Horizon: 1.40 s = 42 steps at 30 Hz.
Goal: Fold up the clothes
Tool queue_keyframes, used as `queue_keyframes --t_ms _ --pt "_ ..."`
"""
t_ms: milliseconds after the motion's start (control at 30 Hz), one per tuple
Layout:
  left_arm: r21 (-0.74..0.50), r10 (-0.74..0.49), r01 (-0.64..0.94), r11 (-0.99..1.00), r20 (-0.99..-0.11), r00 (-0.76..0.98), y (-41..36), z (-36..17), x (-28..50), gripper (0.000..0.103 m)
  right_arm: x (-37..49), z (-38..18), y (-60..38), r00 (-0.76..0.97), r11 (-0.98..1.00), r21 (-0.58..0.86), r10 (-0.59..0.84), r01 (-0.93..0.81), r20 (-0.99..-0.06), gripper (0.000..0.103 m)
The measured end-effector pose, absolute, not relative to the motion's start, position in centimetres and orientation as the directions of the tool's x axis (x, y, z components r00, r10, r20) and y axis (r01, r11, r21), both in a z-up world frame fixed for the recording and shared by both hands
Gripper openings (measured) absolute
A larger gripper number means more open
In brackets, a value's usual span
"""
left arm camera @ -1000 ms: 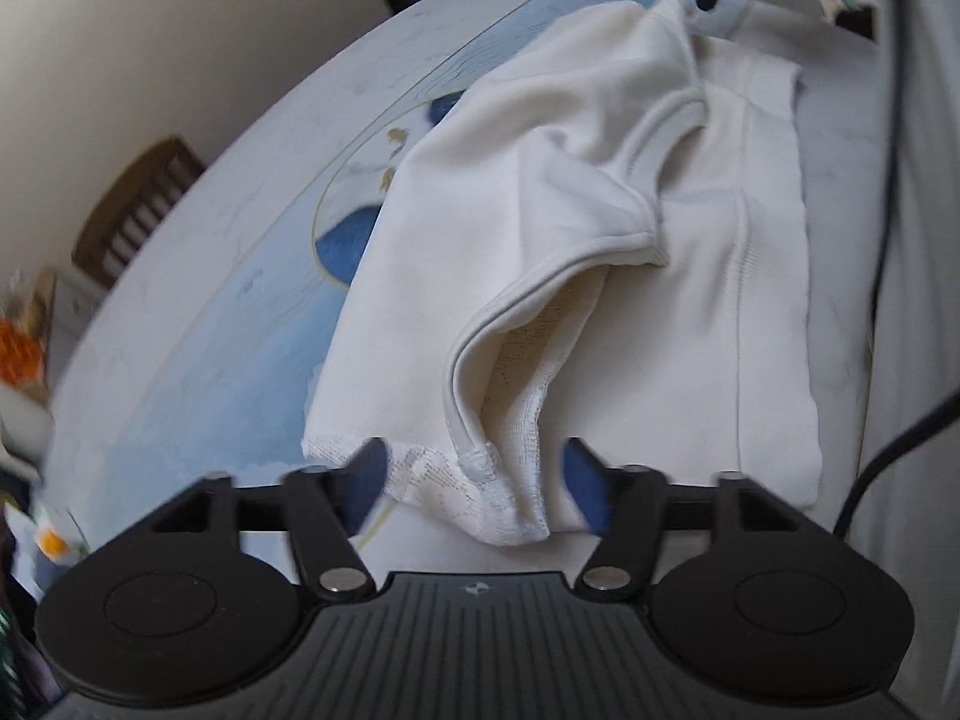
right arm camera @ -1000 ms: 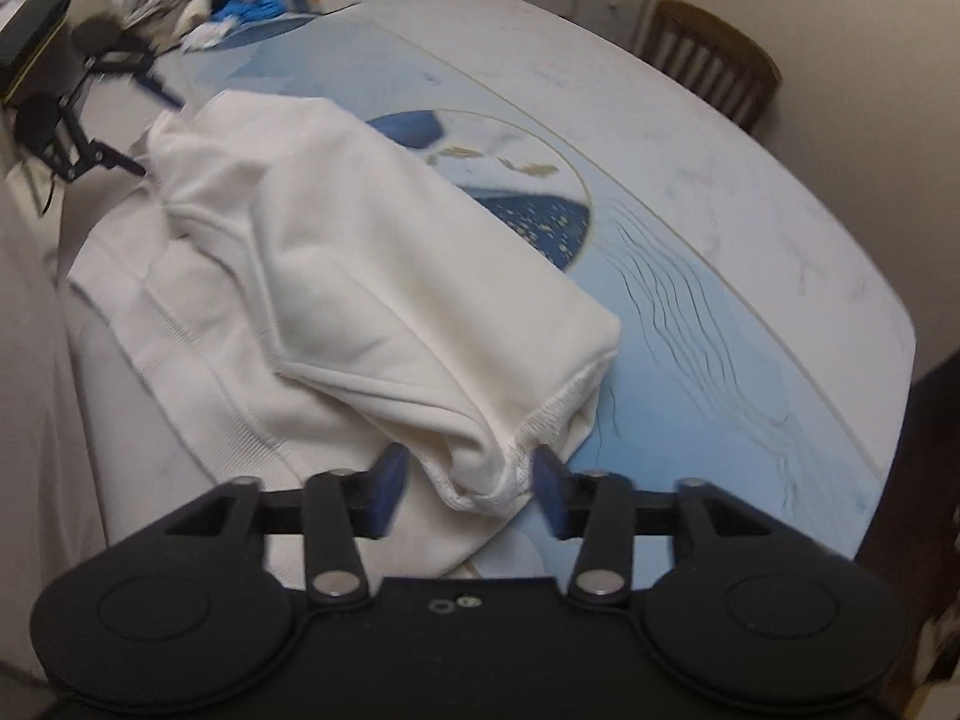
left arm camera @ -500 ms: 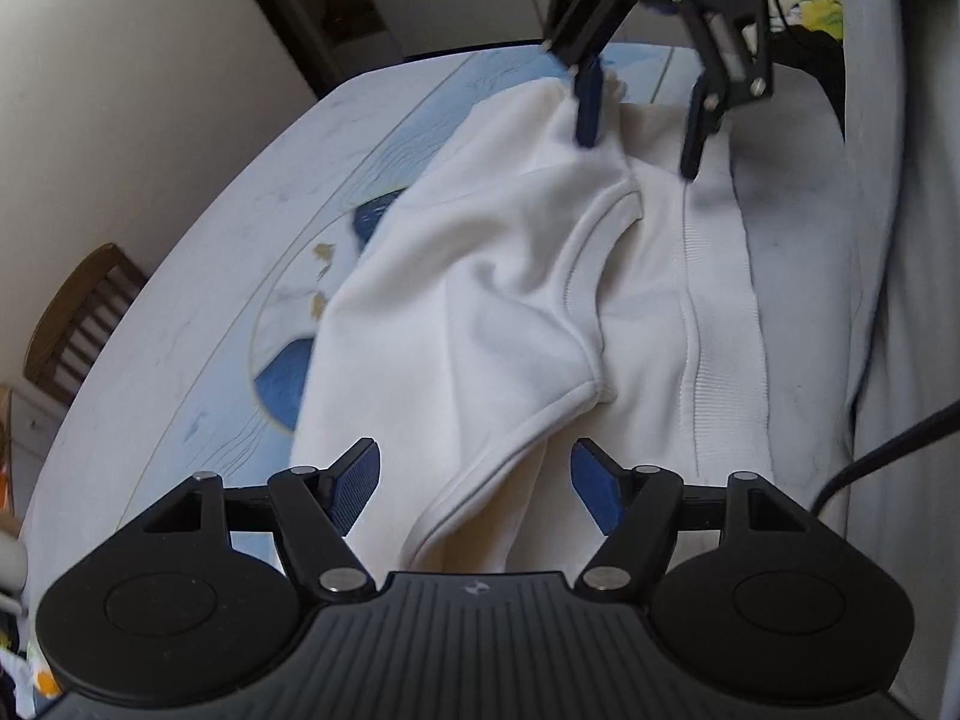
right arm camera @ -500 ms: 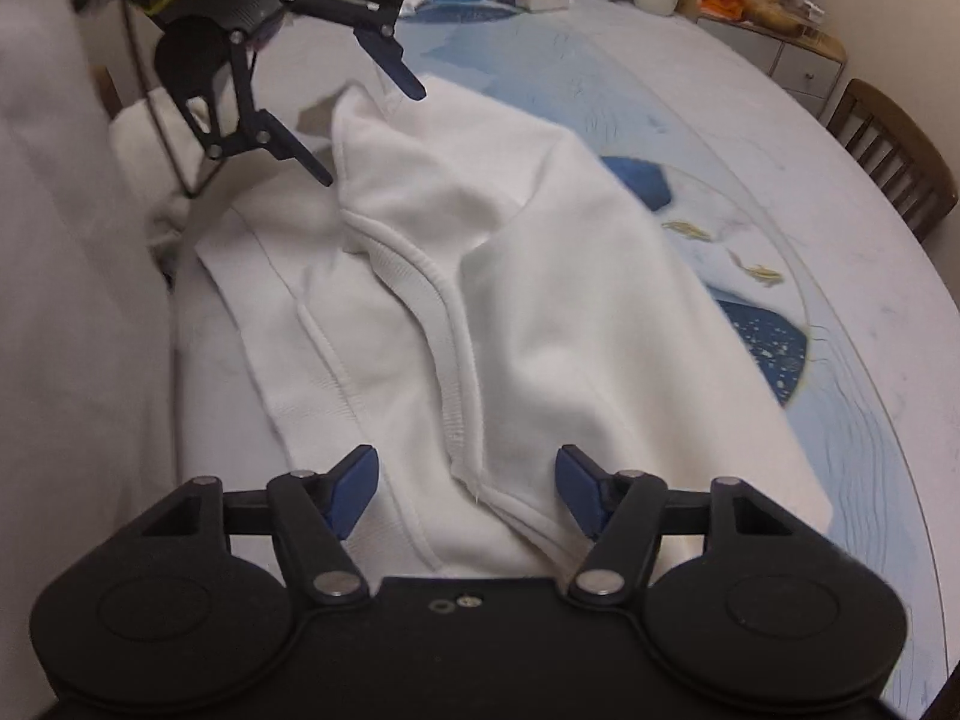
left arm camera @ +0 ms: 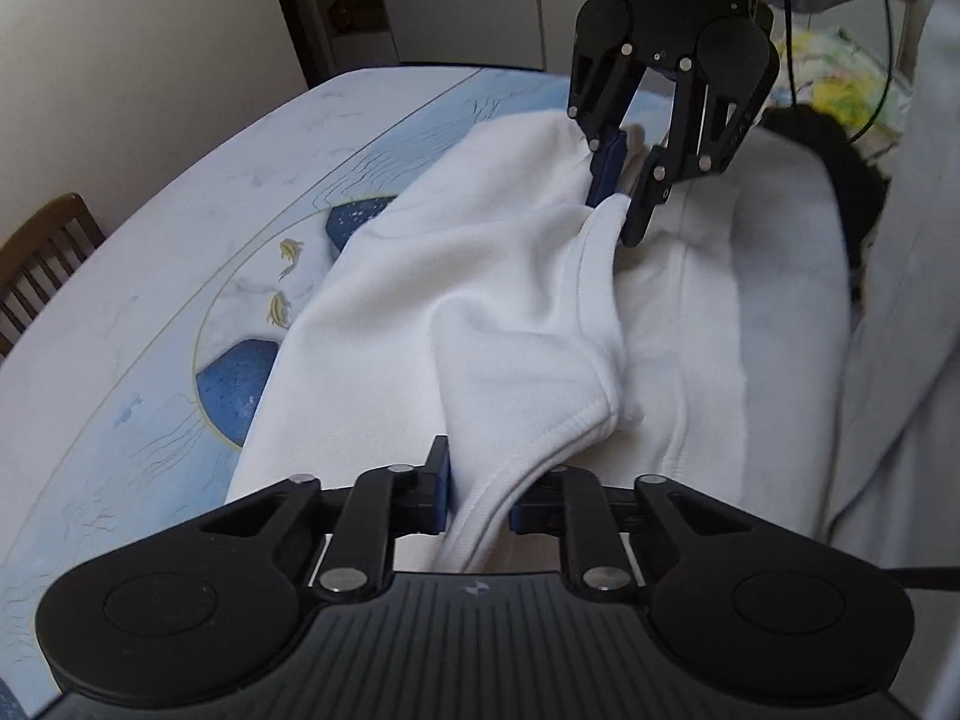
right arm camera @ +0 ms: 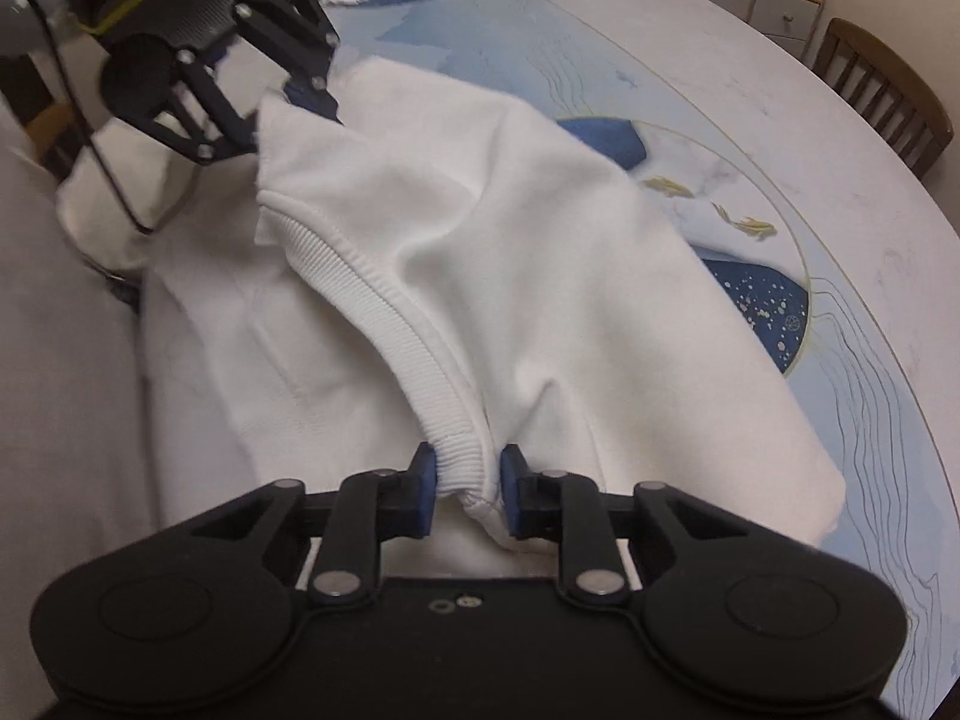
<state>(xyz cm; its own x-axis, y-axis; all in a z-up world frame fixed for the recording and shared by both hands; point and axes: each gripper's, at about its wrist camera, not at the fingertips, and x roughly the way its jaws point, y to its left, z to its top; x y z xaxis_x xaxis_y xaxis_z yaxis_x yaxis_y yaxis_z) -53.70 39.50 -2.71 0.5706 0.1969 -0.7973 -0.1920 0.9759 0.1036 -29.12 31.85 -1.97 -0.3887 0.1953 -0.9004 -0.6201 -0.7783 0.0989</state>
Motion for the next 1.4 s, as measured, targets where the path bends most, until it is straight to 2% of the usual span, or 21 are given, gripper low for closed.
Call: queue_keyframes --t_ms 133,300,400,433,467,500,600,700,800,900,967,1100,1400 --pt "0.01 0.09 -0.139 0.99 -0.808 0.583 38.7 -1.9 -53.8 0.013 -27.5 1.3 30.5 -0.462 -0.781 0.21 0.111 -0.588 -0.88 0.103" --pt "-0.027 0.046 -0.131 0.991 -0.849 0.526 37.1 -5.0 -53.5 0.015 -28.0 -1.6 29.5 -0.44 -0.754 0.266 0.033 -0.6 -0.898 0.103" --pt "-0.068 0.019 -0.153 0.986 -0.861 0.508 36.8 -6.5 -53.9 0.03 -28.4 -4.7 29.1 -0.415 -0.724 0.276 0.016 -0.632 -0.91 0.103" --pt "-0.098 0.0 -0.167 0.981 -0.863 0.506 36.9 -6.4 -54.1 0.043 -28.3 -5.0 28.8 -0.421 -0.718 0.282 0.017 -0.636 -0.907 0.103" --pt "-0.127 -0.019 -0.181 0.975 -0.863 0.504 37.0 -6.4 -54.2 0.062 -28.2 -5.3 28.5 -0.427 -0.712 0.287 0.019 -0.64 -0.904 0.103" --pt "-0.152 -0.036 -0.194 0.969 -0.867 0.498 37.0 -6.2 -54.5 0.068 -27.9 -5.1 28.4 -0.428 -0.703 0.292 0.02 -0.649 -0.903 0.103" --pt "-0.175 -0.053 -0.223 0.959 -0.884 0.464 37.1 -5.2 -56.1 0.069 -26.3 -3.4 28.5 -0.421 -0.679 0.288 0.034 -0.675 -0.907 0.103" --pt "-0.136 0.035 -0.324 0.936 -0.881 0.472 38.8 -3.6 -58.2 0.07 -23.6 -1.1 29.6 -0.406 -0.64 0.23 0.141 -0.733 -0.903 0.103" --pt "-0.057 0.216 -0.499 0.865 -0.855 0.472 40.8 -2.3 -59.6 0.07 -21.0 0.5 31.9 -0.369 -0.549 0.173 0.27 -0.818 -0.89 0.103" --pt "0.039 0.407 -0.697 0.716 -0.834 0.372 42.9 -2.7 -59.5 0.07 -19.3 -1.0 34.4 -0.291 -0.421 0.128 0.351 -0.898 -0.89 0.103" --pt "0.06 0.452 -0.767 0.638 -0.837 0.31 43.6 -3.4 -59.5 0.07 -18.1 -2.0 36.1 -0.233 -0.328 0.1 0.398 -0.939 -0.887 0.103" --pt "0.071 0.486 -0.862 0.502 -0.847 0.213 44.6 -4.9 -59.6 0.071 -16.9 -4.2 38.7 -0.269 -0.184 0.211 0.4 -0.96 -0.876 0.103" --pt "-0.225 0.361 -0.92 0.322 -0.869 0.339 45.0 -6.7 -61.6 0.077 -18.5 -6.3 39.5 -0.32 -0.16 0.279 0.362 -0.947 -0.875 0.103"
